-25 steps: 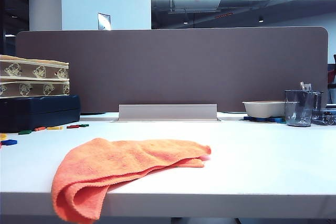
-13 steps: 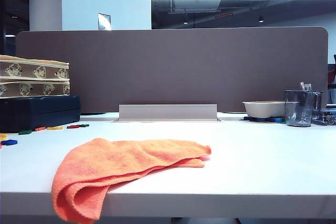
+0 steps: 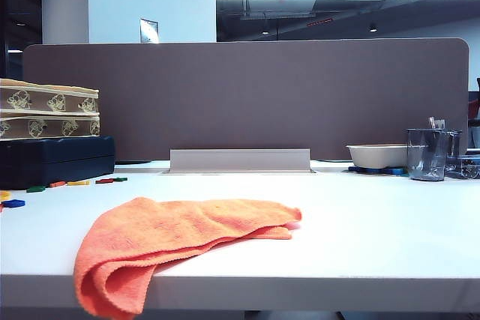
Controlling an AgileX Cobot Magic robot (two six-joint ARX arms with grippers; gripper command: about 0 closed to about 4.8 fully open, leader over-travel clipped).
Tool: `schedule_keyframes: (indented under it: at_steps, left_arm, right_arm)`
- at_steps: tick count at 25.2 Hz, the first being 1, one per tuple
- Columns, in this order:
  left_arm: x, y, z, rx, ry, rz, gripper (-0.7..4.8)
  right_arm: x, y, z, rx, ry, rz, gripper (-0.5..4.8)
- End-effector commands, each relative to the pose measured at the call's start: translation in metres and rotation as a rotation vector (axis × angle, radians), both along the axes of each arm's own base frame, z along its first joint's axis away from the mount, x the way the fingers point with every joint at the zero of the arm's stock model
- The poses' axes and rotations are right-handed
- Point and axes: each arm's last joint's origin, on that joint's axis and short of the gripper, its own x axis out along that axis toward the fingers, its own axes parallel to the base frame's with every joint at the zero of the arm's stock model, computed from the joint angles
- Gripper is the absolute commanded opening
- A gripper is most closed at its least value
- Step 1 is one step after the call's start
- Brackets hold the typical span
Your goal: Use an orange cloth to wipe the letter magnets on the table away for a distance.
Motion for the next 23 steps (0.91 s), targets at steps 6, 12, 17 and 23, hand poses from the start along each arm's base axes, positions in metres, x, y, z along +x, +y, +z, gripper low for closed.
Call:
schedule_keyframes:
  at_steps: [6,12,17,23]
  left_arm:
    - [0.0001,0.0047,-0.0001,-0.002,0.005,0.050,-0.03]
    - [0.0002,0.0061,-0.0001,-0.002,0.005,0.063,-0.03]
    - [0.0002,0.0094,-0.0001,-0.002,0.005,0.098,-0.03]
    - [0.0007,0.0087,-0.0003,-0.012,0.009,0.040,-0.03]
  right_arm:
    - [0.0002,0.0000,-0.0008,0.001,-0.012,-0.001,-0.05]
    - [0.0002,0.0000,-0.0008,0.001,-0.012,-0.001,-0.05]
    - [0.0002,0.0000,-0.0008,0.001,-0.012,-0.001,-0.05]
    - [0.0002,0.0000,-0.0008,0.001,-0.012,-0.001,-0.05]
